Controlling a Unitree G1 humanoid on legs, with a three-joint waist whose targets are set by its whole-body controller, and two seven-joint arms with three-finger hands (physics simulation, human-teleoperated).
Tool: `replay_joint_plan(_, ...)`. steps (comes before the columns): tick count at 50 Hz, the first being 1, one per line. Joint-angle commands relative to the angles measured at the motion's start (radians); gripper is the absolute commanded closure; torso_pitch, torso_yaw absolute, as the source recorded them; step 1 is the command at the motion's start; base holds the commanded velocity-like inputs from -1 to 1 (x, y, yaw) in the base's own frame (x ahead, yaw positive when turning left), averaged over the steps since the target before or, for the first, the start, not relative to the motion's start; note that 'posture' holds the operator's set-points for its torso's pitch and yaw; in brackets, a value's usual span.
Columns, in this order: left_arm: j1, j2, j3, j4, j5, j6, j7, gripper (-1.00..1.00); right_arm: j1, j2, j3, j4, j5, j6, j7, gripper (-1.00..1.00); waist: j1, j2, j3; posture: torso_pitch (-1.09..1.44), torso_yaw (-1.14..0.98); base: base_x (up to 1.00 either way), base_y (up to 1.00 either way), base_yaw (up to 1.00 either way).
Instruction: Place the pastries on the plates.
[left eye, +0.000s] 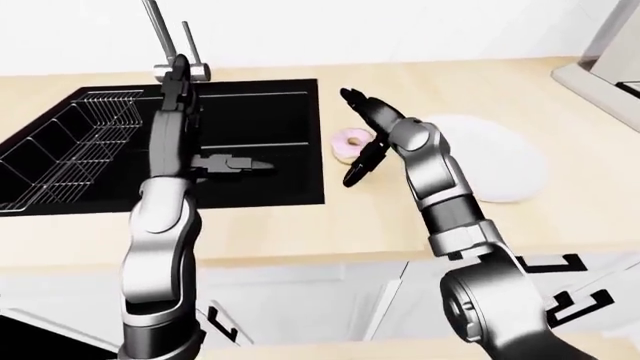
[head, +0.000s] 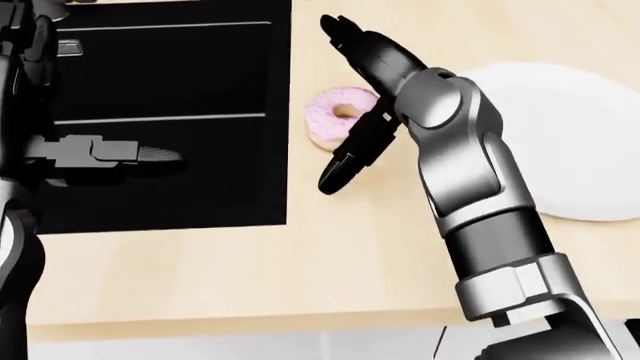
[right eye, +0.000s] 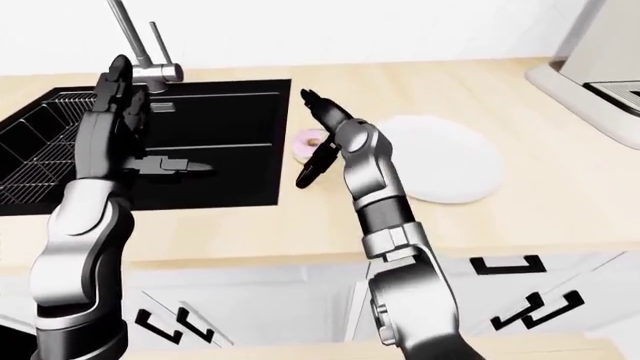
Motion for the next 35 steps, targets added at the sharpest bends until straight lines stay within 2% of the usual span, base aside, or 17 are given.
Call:
replay_joint_plan(1,-0.029,0.009,0.007,-0.034,0.002,-0.029,0.004,-1.00,-0.040,-0.008,-0.004,-0.037,0.000,-0.028,-0.020,-1.00,-0.001,0.003,-0.030,0.00,0.00,0.00,0.00,0.00)
replay_joint_plan(10,-0.026,0.008,0.006,-0.037,0.003,-0.027,0.003,-1.00,-0.040,-0.013,-0.002,-0.016,-0.013,-0.045,-0.023,-0.69,0.001,0.001,-0.029,0.00,0.00,0.00,0.00,0.00)
replay_joint_plan(27,-0.036,0.022,0.016,-0.064,-0.002,0.002,0.001,-1.00,-0.029,-0.018,0.002,-0.053,-0.051,-0.036,0.014,-0.35,0.002,-0.001,-0.024,0.00,0.00,0.00,0.00,0.00)
replay_joint_plan(35,-0.031,0.029,0.025,-0.080,-0.006,0.012,0.001,-1.00,-0.014,-0.018,-0.001,-0.088,-0.066,-0.038,0.023,-0.03,0.002,-0.001,-0.022,0.00,0.00,0.00,0.00,0.00)
